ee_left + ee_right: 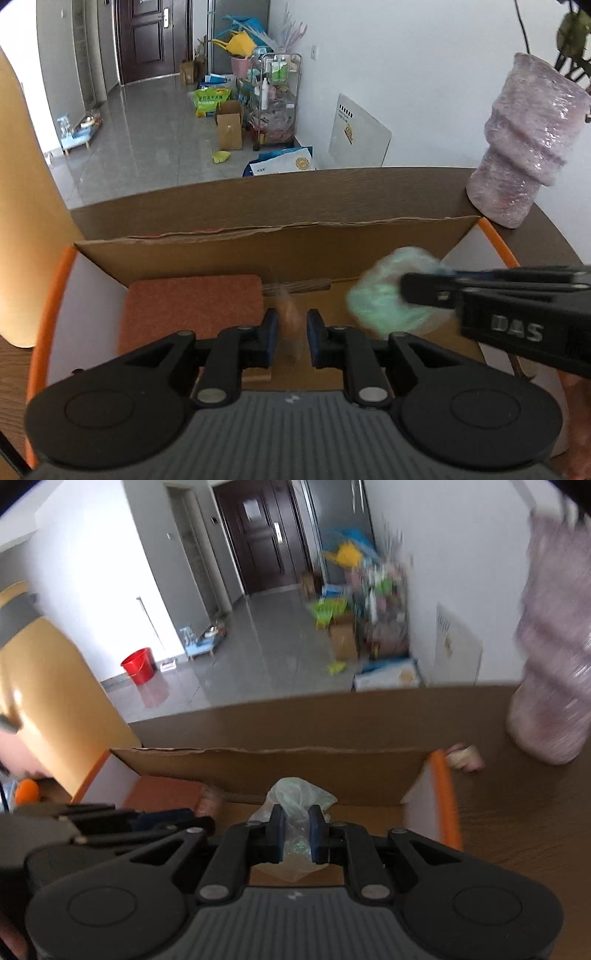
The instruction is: Organize soft objects
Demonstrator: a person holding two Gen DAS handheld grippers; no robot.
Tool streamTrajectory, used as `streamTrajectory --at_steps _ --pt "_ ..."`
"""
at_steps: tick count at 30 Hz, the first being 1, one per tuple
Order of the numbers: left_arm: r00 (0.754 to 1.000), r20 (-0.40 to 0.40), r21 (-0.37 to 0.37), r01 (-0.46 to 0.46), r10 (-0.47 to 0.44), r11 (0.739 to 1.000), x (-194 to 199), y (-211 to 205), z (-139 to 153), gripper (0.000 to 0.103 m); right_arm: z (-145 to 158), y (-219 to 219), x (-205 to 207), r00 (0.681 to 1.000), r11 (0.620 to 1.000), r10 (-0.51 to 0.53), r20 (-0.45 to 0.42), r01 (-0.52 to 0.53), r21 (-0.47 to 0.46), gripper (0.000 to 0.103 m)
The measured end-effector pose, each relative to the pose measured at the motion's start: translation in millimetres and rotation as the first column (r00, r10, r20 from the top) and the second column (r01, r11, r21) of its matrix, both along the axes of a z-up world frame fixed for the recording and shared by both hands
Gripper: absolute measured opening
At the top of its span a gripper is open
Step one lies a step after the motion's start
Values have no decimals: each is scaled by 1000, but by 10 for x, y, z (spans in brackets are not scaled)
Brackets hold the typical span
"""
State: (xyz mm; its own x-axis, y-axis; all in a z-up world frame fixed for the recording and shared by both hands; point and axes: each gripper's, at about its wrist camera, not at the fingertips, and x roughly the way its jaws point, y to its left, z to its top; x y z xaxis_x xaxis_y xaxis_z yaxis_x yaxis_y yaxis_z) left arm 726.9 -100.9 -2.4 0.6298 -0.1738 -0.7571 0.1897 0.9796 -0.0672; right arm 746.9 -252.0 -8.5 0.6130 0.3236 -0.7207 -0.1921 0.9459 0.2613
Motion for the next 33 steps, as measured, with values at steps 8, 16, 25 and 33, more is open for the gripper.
streamTrajectory --at_steps 8,16,25,33 --pt "1000 11 -22 -10 10 1000 46 190 -74 29 -110 109 55 1000 998 -16 -21 17 65 35" --pt "995 93 27 -26 23 999 -396 318 466 49 544 -94 -451 997 999 -40 59 38 36 36" --pt "970 241 65 -33 17 997 -1467 553 1250 65 1262 -282 -1584 982 1000 -20 189 24 -20 44" --pt "896 444 68 -60 23 996 -2762 764 1427 72 1291 -414 -2887 913 997 -21 408 50 -61 52"
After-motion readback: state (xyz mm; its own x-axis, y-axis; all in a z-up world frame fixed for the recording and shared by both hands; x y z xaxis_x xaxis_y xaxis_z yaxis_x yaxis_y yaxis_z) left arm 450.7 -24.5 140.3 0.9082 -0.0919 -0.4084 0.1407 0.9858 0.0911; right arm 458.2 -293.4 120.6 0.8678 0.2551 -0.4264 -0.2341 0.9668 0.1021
